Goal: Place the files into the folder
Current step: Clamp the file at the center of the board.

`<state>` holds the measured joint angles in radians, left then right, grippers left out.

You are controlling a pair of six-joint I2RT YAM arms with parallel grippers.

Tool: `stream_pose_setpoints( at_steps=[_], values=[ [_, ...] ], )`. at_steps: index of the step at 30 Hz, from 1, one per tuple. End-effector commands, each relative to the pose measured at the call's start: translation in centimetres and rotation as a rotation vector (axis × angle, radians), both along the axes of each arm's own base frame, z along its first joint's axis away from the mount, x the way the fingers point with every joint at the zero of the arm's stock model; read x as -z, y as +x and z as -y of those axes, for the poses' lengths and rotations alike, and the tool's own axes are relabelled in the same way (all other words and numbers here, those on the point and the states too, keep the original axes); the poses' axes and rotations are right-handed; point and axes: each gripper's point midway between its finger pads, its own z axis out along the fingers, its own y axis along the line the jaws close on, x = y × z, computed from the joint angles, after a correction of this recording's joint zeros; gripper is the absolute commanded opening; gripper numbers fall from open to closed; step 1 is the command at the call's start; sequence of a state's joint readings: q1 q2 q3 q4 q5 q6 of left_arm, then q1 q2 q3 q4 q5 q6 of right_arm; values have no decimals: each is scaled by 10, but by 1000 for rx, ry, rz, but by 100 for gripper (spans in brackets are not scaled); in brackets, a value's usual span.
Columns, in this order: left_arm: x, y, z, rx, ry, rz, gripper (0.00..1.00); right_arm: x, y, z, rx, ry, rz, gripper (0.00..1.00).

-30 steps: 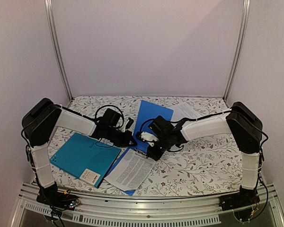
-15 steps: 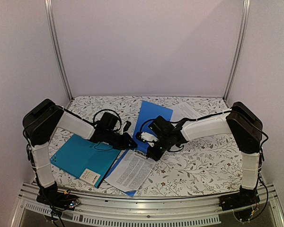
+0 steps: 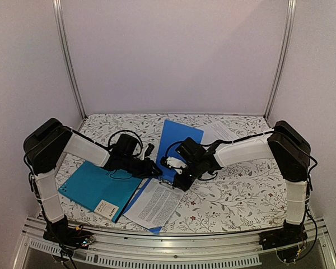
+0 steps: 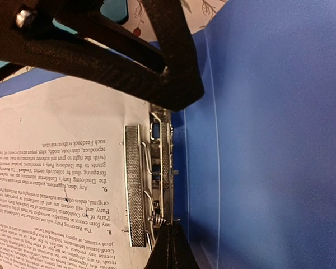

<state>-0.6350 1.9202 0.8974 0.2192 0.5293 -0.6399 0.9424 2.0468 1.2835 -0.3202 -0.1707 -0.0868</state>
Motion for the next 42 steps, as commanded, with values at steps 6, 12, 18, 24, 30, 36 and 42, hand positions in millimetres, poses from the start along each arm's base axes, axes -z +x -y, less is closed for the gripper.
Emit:
stream_pose_setpoints(
  at_steps=[6,12,18,24,30,36,42],
  values=[
    [8,-16,2,30,36,-23,24,87,-64,84,0,-371,-246,0],
    [11,-19,1,24,41,-32,14,88,-65,84,-1,-371,-250,0],
    [12,-18,0,8,21,-49,8,87,-66,84,-3,-373,-249,0],
    [16,-17,-1,-20,-45,-96,4,89,-68,85,-1,-379,-251,0],
    [17,-15,-3,-67,-165,-148,1,89,-68,85,-1,-382,-247,0],
    [8,-9,-3,-99,-316,-192,0,90,-69,85,0,-384,-248,0],
    [4,-7,-3,-101,-352,-202,0,92,-70,86,-1,-392,-250,0]
  ],
)
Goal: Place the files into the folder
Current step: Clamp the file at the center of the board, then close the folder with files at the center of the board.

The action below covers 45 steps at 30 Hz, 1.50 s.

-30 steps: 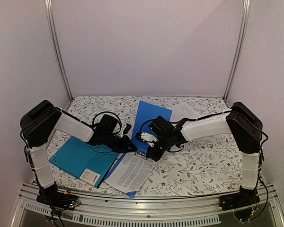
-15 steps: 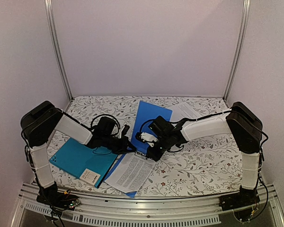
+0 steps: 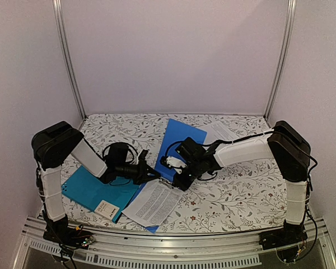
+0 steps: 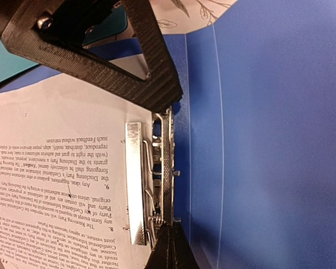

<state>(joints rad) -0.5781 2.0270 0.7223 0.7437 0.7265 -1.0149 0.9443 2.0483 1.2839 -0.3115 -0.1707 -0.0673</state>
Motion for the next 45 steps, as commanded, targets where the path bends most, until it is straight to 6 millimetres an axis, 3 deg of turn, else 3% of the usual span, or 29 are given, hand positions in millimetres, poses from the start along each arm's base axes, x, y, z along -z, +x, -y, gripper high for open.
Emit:
stream_pose_setpoints(
  at_steps=[1,4,9,12,18,24,28,29,30,36,37,42,45],
  values=[
    [3,1,0,-5,-54,-17,0,93,-71,88,-17,-401,-249,0],
    [3,2,0,-4,-60,-25,0,94,-71,88,-16,-402,-250,0],
    [6,3,-6,-9,4,-3,22,94,-71,89,-16,-406,-248,0],
    [6,4,-12,-1,71,24,29,94,-71,90,-16,-409,-248,0],
    [-7,9,-24,22,210,133,36,89,-66,95,-4,-422,-227,0],
    [-26,25,-37,56,381,300,45,67,-54,92,-20,-375,-219,0],
    [-40,42,-40,68,453,387,64,50,-45,90,-36,-391,-185,0],
    [-42,46,-39,69,460,401,94,47,-42,91,-42,-400,-174,1],
    [-45,52,-38,67,467,418,99,45,-41,95,-45,-417,-169,3],
    [-54,66,-22,117,443,461,100,22,-17,106,-19,-423,-108,29],
    [-55,68,-19,129,436,469,100,15,-13,105,-14,-407,-98,38],
    [-63,73,-5,184,388,521,99,-19,-2,91,18,-300,-41,67],
    [-64,74,-6,175,394,522,100,-41,1,84,59,-224,-9,73]
  ],
)
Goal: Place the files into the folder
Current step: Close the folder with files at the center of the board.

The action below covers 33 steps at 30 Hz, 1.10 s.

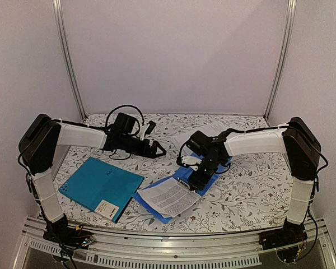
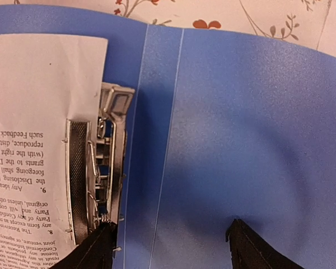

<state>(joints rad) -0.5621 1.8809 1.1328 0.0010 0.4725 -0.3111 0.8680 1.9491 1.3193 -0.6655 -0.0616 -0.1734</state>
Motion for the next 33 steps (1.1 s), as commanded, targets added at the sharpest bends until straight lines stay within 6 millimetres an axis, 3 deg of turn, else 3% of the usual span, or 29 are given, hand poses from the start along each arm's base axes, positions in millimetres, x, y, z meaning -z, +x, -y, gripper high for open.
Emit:
stream_pose_setpoints(
  at_steps=[1,5,10,16,20,23,26,33],
  values=[
    [3,-2,-4,24,8,-3,100,-31,-4,7,58,50,31,73],
    [-6,-7,-5,15,-31,18,99,-55,-2,16,160,102,86,78],
    [-3,-23,-7,9,-20,-9,100,-76,2,46,361,119,172,84],
    [-7,-45,-15,-20,-36,-2,100,-94,4,104,683,125,310,92],
    [-7,-58,-16,-25,-27,3,99,-99,2,128,847,182,358,98],
    [-6,-63,-16,-25,-28,1,100,-98,3,129,890,265,349,99],
    [-5,-66,-16,-27,-30,-3,100,-101,10,116,859,367,341,99],
    [0,-69,-17,-40,-31,-15,99,-98,23,79,638,385,338,98]
  ],
)
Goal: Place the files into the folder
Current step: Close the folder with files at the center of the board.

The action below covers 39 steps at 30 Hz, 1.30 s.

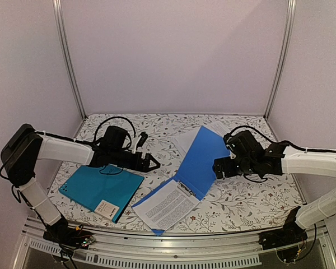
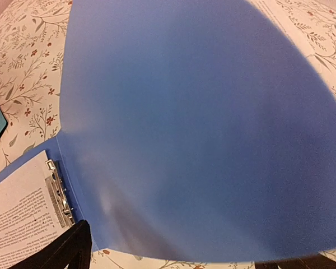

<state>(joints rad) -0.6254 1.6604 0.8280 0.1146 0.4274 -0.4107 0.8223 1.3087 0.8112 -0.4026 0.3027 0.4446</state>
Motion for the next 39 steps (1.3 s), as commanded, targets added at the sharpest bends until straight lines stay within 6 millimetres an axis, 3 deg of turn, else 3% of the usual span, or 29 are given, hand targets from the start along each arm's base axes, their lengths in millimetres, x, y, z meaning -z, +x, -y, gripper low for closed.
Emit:
stream_pose_setpoints(
  at_steps=[1,7,14,23,32,39],
  values=[
    [-4,-2,0,-12,-6,19,100,-6,14,-37,-173,30,53,98],
    [-9,1,-5,-23,37,24,99,-8,3,-63,-348,49,44,88],
    [-13,3,-30,-94,183,30,100,-16,-36,-96,-525,-31,84,90],
    [-13,7,-49,-141,292,39,100,1,-76,-139,-656,-234,125,96],
    [-32,6,-59,-172,326,43,100,45,-121,-167,-730,-444,135,99],
    [-58,6,-63,-189,321,72,99,36,-143,-184,-768,-469,198,99]
  ],
)
